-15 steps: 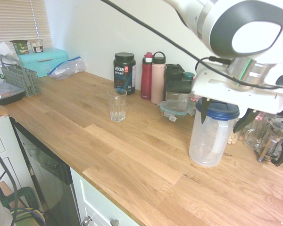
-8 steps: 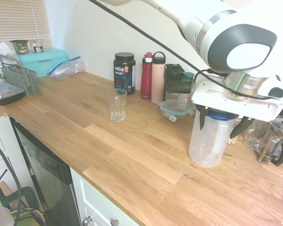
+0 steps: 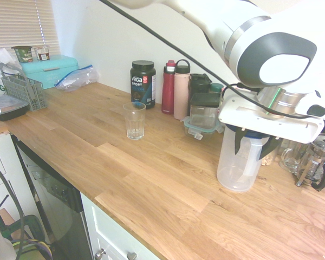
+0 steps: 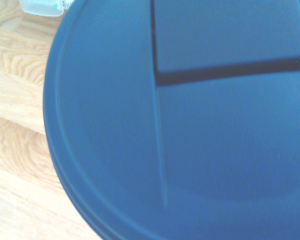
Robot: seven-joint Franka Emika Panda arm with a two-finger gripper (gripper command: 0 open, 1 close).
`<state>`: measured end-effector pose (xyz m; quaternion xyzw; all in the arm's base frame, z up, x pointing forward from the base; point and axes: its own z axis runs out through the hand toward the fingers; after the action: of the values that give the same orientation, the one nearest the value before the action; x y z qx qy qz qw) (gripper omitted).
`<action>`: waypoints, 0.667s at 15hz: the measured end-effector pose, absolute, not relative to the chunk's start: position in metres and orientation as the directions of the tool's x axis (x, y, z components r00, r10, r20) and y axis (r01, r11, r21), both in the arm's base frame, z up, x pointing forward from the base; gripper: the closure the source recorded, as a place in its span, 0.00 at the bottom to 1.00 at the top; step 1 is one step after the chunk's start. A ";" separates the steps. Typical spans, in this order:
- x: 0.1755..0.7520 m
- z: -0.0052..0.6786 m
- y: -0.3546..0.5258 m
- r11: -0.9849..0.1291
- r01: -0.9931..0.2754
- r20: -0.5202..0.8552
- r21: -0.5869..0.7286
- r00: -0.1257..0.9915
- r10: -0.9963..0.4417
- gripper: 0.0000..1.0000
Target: Pour me some water
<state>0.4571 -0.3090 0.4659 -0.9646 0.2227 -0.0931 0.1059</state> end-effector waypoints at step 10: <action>0.440 0.465 -0.311 -0.877 -0.411 0.129 -0.248 0.883 -0.450 1.00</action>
<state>0.4403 -0.3113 0.4648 -0.9645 0.2233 -0.0918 0.1073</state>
